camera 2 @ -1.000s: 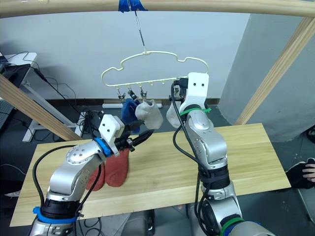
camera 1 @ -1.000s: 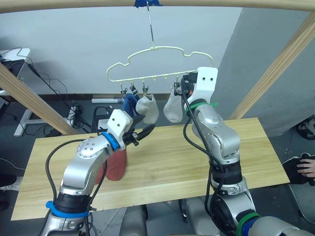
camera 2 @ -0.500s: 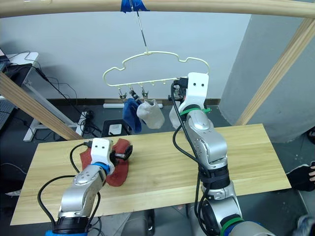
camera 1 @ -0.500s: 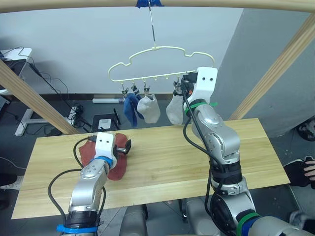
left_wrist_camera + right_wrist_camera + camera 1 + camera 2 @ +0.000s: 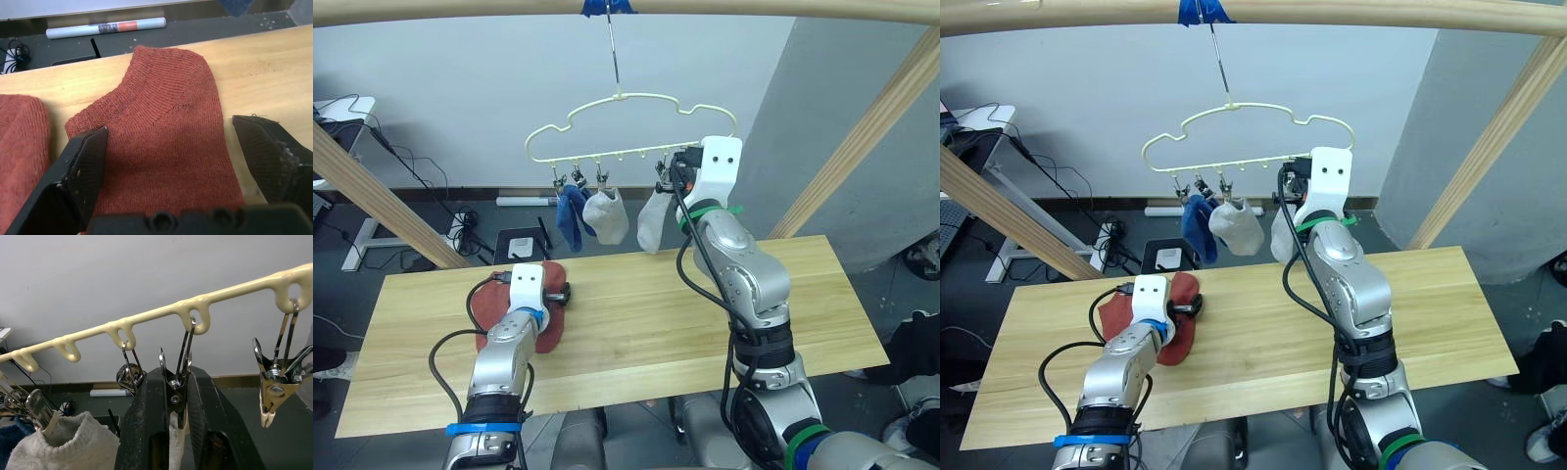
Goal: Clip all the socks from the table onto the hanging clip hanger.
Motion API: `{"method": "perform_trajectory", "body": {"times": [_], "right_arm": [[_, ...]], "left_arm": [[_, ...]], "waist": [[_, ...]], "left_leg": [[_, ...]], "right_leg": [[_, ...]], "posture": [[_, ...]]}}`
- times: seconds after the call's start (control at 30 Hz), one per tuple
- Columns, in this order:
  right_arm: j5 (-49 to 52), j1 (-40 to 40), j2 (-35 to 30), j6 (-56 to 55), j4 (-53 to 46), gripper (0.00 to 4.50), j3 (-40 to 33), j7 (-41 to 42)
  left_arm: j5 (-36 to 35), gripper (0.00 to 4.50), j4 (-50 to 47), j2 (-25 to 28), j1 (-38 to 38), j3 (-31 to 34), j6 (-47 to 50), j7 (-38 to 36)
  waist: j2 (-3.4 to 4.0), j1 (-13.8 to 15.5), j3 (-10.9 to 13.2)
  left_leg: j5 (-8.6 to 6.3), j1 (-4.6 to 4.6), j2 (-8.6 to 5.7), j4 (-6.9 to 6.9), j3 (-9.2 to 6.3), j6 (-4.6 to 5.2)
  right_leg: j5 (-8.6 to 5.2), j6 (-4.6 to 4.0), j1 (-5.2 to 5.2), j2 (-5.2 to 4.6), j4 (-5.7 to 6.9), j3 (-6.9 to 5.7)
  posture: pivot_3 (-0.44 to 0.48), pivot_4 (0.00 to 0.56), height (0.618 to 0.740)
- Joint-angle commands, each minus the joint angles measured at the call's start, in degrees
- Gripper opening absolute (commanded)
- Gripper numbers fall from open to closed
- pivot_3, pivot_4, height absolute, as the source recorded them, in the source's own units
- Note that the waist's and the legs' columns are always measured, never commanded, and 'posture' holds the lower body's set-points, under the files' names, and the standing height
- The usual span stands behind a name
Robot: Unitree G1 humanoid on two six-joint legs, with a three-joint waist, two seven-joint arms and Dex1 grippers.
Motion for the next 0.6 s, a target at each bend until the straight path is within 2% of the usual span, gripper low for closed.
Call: {"method": "perform_trajectory", "body": {"times": [0.03,0.2,0.57,0.6], "right_arm": [[0.86,0.44,3.70,-0.24,-3.21,0.17,0.29,-0.06],[1.24,0.48,3.71,-0.18,-3.23,0.17,0.23,-0.01],[1.94,0.51,3.68,-0.20,-3.16,0.17,0.21,-0.42],[1.95,0.52,3.68,-0.19,-3.16,0.17,0.20,-0.46]], "left_arm": [[0.73,3.64,0.79,0.35,1.13,-0.55,1.01,-0.61],[0.83,2.75,-0.79,-0.01,2.34,-0.73,1.07,-0.76],[3.93,0.08,-3.11,1.43,5.54,-4.23,-4.41,-2.73],[4.58,0.00,-3.03,1.77,5.74,-4.76,-5.48,-3.07]], "waist": [[0.00,0.00,-0.05],[0.01,-0.02,-0.18],[0.01,-0.01,-0.22],[0.01,-0.01,-0.22]], "left_leg": [[0.00,0.00,0.00,0.00,0.00,0.00],[0.00,0.00,0.00,0.00,0.01,0.00],[0.00,0.01,0.00,-0.01,0.02,0.00],[0.00,0.01,0.00,-0.01,0.02,0.00]], "right_leg": [[0.00,0.00,0.00,0.00,0.00,0.00],[0.00,0.00,0.01,0.00,0.00,0.01],[0.00,0.00,0.01,0.00,-0.01,0.02],[0.00,0.00,0.01,0.00,-0.01,0.01]], "posture": [[-0.191,0.219,0.740],[-0.190,0.217,0.740],[-0.192,0.221,0.740],[-0.192,0.221,0.740]]}}
